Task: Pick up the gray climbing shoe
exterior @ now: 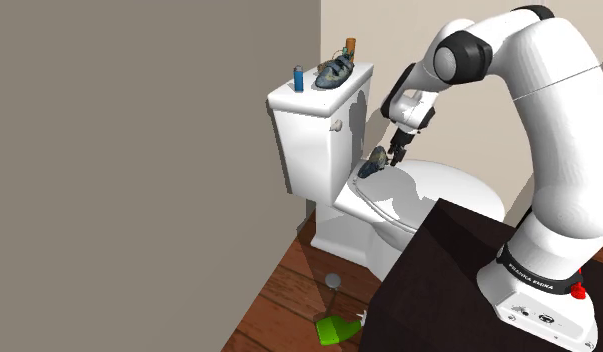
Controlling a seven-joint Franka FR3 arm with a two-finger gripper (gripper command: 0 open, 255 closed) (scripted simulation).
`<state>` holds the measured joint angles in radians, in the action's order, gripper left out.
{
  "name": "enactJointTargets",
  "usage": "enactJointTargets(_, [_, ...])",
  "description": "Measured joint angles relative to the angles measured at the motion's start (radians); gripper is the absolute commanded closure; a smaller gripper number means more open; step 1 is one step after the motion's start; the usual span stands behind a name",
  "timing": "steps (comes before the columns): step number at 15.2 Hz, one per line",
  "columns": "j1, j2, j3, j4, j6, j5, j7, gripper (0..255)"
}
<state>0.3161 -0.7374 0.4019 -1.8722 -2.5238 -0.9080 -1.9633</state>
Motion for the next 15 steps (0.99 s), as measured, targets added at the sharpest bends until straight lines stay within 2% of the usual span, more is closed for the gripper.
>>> enactJointTargets(10, [0.002,-0.003,-0.003,0.001,-0.004,-0.005,-0.005,255])
enactJointTargets(15, [-0.017,0.04,0.021,-0.019,0.018,0.026,0.022,255])
